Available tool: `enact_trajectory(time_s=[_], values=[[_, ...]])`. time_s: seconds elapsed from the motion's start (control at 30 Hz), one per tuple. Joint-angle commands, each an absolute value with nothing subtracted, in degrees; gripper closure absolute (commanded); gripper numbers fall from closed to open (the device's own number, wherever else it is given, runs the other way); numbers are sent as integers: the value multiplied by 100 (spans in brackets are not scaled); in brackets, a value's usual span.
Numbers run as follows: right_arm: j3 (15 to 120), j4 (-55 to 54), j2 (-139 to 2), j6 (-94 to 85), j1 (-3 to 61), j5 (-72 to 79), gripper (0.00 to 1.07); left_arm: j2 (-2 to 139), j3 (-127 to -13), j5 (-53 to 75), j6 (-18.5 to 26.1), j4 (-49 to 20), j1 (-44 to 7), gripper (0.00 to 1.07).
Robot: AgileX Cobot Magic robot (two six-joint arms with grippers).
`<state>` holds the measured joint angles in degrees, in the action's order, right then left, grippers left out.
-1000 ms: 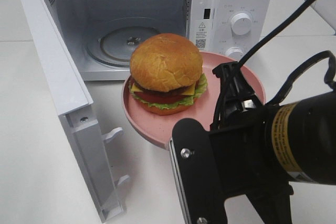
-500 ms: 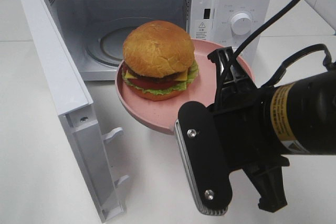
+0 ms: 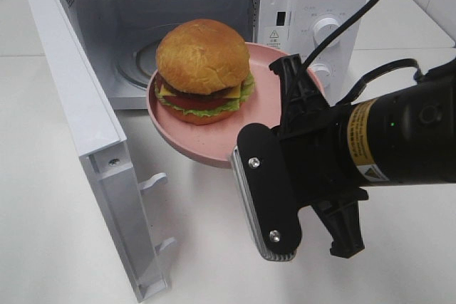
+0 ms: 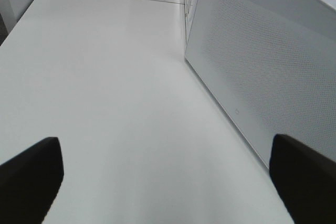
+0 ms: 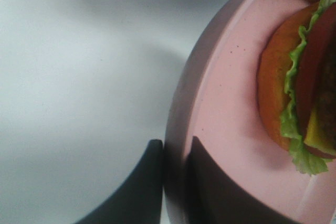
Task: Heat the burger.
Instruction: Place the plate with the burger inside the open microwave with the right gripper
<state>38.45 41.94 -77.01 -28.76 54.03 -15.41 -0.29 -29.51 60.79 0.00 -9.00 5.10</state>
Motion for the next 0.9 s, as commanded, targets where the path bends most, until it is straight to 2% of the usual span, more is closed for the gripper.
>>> enact_trajectory(time_s=[0.03,0.5,0.9], values=[[3919,4377,-7918,-3014,5380,-825,104,-80,-2945,6073,0,-888,521,4],[4142,4377,-8428,-3220,5346,-355,104,-80,-2945,6073,0,-888,521,4],[4532,4377,-8909,-3529,4744,-304,105,-80,-2945,6073,0,-888,521,4]])
